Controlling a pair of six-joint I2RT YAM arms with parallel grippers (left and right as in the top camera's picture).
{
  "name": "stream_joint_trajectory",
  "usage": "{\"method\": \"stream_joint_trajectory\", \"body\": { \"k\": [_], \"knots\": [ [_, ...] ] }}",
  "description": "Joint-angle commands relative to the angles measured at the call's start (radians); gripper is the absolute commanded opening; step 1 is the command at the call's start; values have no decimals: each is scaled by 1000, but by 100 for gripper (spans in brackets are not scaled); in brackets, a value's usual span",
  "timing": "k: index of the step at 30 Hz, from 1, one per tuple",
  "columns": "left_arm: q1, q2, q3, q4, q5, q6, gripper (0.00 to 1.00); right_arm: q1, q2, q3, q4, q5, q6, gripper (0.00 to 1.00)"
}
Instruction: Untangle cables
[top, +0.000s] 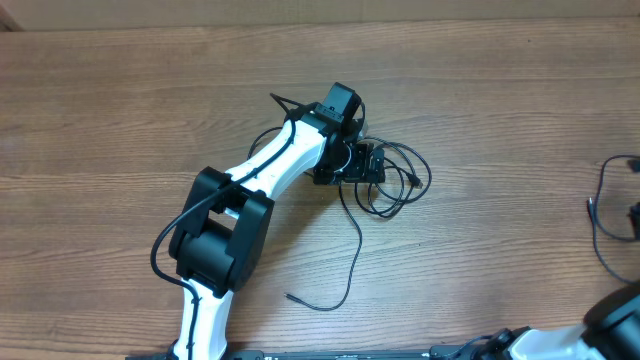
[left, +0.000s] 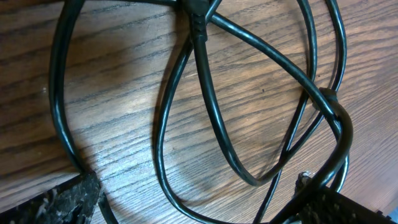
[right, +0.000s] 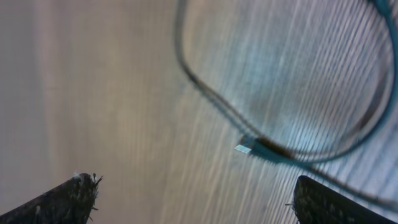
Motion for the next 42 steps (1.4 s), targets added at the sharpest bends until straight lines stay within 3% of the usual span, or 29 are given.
{"method": "stream_joint_trajectory", "body": {
  "k": [1,6,11,16,20,32,34,42],
  "knots": [
    [-6,13,-6,1,-7,-6,100,11,-147,45,-48,0,7,100],
    [-6,13,-6,1,-7,-6,100,27,-285,45,-217,-43,-8,100],
    [-6,13,-6,1,-7,-6,100,36,-387,44,-371,-159,-138,100],
    [-5,13,-6,1,-152,61,100,52,-442,43,-475,-342,-361,100],
    [-5,13,-6,1,-221,61,100,80,-448,43,-533,-387,-431,100],
    [-5,13,-3,12,-211,40,100,253,-448,42,-596,-383,-448,100],
    [3,9,11,7,-191,101,99,282,-448,42,-606,-381,-449,100],
    [108,-28,209,-109,-38,126,100,355,-448,42,-606,-357,-448,100]
  ]
}}
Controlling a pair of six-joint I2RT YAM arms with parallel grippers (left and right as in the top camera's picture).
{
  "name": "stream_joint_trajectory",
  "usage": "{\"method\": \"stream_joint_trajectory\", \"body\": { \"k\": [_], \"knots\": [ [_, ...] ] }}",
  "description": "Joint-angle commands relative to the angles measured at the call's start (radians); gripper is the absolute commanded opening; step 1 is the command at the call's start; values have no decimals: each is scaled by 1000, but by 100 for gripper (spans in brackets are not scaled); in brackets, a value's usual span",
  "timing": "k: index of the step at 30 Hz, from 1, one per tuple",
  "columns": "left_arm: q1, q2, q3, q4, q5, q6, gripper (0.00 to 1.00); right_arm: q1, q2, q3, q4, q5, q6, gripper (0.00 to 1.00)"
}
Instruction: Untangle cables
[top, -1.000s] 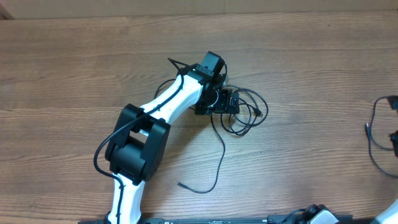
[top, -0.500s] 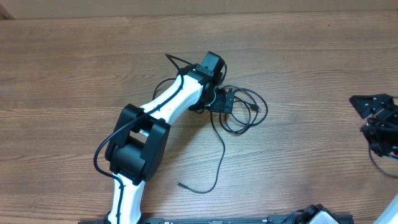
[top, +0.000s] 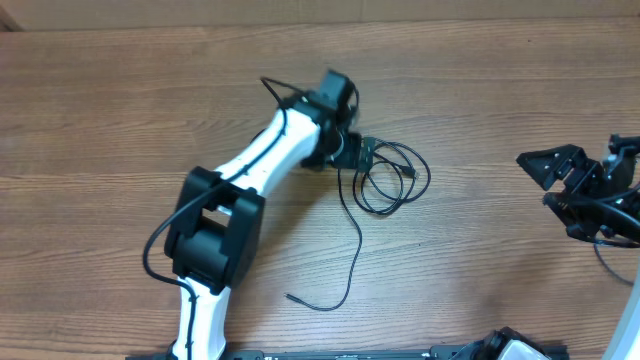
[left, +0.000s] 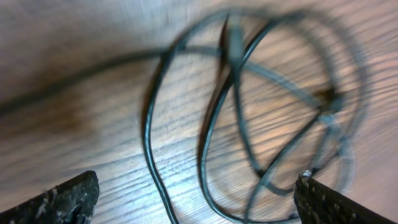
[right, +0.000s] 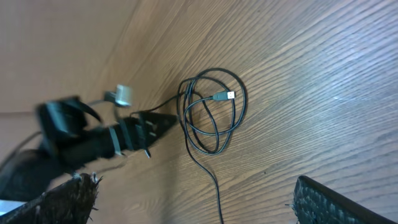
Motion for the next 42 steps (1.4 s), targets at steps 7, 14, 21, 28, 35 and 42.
{"method": "stream_joint_trajectory", "body": {
  "k": [7,14,21,28,35,42],
  "knots": [
    [164,-36,300,-216,117,33,100,67,-11,11,16,7,-15,100],
    [266,-41,425,-401,164,107,100,108,-11,11,37,7,-15,100],
    [296,-111,435,-484,156,192,84,135,-11,-26,56,45,-15,100],
    [292,-236,435,-484,17,191,82,177,-11,-177,202,-45,-14,100],
    [301,-311,435,-484,-74,187,76,309,-5,-364,514,-249,-2,100],
    [298,-320,420,-470,-75,187,77,518,68,-475,873,10,227,76]
  ]
}}
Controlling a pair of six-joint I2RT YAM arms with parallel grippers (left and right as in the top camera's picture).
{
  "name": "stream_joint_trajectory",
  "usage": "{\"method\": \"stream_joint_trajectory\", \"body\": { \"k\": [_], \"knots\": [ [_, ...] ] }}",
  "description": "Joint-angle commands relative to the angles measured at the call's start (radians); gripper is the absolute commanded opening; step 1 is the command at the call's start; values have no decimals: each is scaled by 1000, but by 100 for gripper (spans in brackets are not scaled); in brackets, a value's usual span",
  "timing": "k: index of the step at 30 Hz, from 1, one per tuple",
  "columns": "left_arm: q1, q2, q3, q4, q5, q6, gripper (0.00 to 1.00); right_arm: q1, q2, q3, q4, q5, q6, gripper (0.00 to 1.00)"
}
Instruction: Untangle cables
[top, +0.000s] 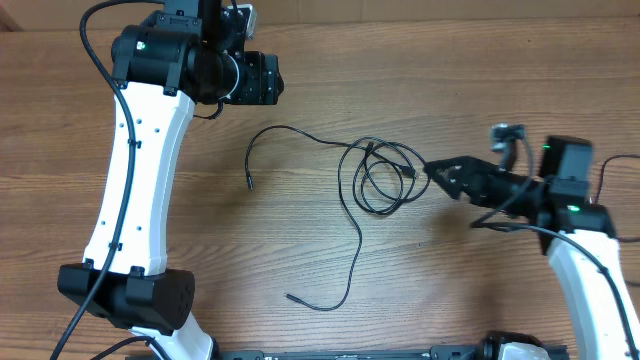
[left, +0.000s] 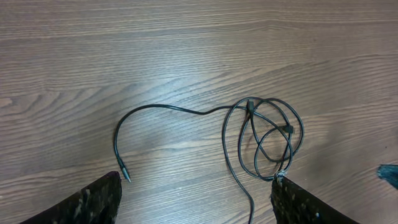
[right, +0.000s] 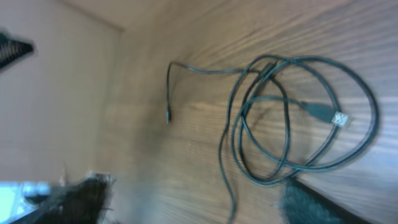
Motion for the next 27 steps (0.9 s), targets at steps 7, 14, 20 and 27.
{"method": "stream_joint_trajectory", "body": {
  "k": [7,14,20,27],
  "knots": [
    [0,-12,-3,13,-18,14,78,233,199,-18,148,441,174,71],
    [-16,-11,-3,10,-11,-25,82,269,396,-18,241,457,176,59],
    [-40,-10,-4,14,-11,-58,89,269,443,-18,307,341,180,34],
    [-61,-8,-4,16,-11,-58,95,272,478,-18,315,349,206,34]
  ]
}}
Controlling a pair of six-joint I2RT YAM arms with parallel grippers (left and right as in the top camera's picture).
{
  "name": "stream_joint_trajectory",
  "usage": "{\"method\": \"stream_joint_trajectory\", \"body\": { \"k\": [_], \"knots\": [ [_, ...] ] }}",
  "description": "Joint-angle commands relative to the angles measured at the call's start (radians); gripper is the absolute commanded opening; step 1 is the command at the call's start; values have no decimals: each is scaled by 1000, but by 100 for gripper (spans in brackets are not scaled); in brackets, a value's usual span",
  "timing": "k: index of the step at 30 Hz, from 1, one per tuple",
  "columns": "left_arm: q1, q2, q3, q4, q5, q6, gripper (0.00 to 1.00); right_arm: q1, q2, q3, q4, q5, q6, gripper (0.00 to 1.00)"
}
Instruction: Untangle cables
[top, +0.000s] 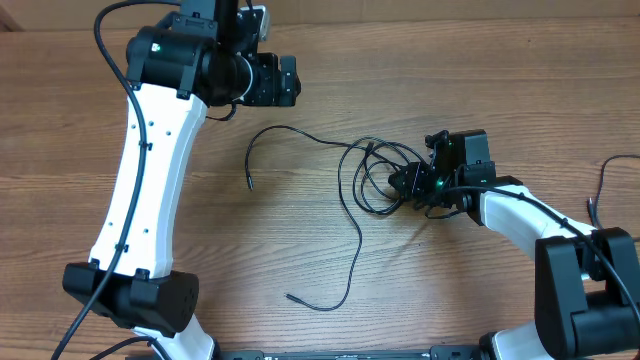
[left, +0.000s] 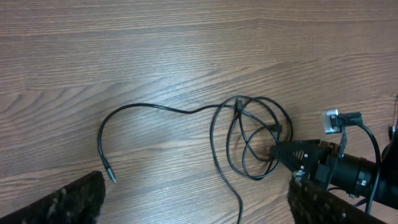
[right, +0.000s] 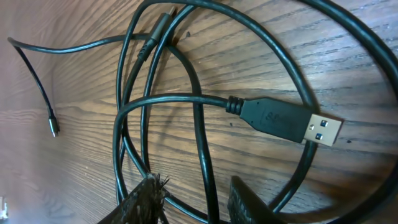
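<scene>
A loose coil of black cable (top: 385, 172) lies mid-table. One tail runs left to a small plug (top: 249, 184); another runs down to a free end (top: 290, 297). My right gripper (top: 403, 184) is low on the coil's right side. In the right wrist view its fingers (right: 148, 200) stand narrowly apart astride one strand (right: 205, 168), with gaps on both sides; a USB plug (right: 292, 122) lies just beyond. My left gripper (top: 287, 80) hangs high at the back, wide open and empty (left: 196, 190), looking down on the coil (left: 252, 143).
Another black cable (top: 598, 195) lies at the table's right edge. The left arm's white links (top: 140, 190) span the left side of the table. The right forearm (top: 520, 215) stretches from the coil toward the right front.
My right gripper has moved left from just beside the coil onto its right side, and its jaws have narrowed around a strand. The left gripper shifted slightly right and stays high and open.
At first my left gripper was down on the coil and the right one was off at the right edge. Then the right gripper was over the table's right side. Later the left gripper was high at the back, one tail lay stretched out leftward, and the right gripper neared the coil, where it now sits.
</scene>
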Motion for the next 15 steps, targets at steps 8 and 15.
{"method": "stream_joint_trajectory", "body": {
  "k": [8,15],
  "knots": [
    [-36,-5,-6,10,-5,-10,81,3,66,4,19,-69,29,4],
    [-71,9,-38,11,-5,-10,81,-56,-1,94,34,-428,28,4]
  ]
}}
